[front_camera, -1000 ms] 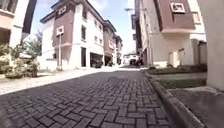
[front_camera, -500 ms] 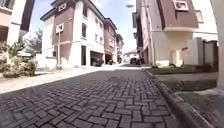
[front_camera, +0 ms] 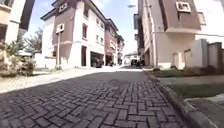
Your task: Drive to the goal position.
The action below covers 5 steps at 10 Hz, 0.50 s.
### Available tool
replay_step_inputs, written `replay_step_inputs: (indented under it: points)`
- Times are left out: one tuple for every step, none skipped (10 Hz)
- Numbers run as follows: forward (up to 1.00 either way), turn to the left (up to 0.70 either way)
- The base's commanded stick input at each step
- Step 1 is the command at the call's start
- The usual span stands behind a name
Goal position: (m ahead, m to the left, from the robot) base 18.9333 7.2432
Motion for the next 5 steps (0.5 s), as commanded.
replay_step_inputs:
  points:
    - [0.50,0.00]
    - [0.50,0.00]
    - [0.50,0.00]
    - [0.50,0.00]
    - [0.50,0.00]
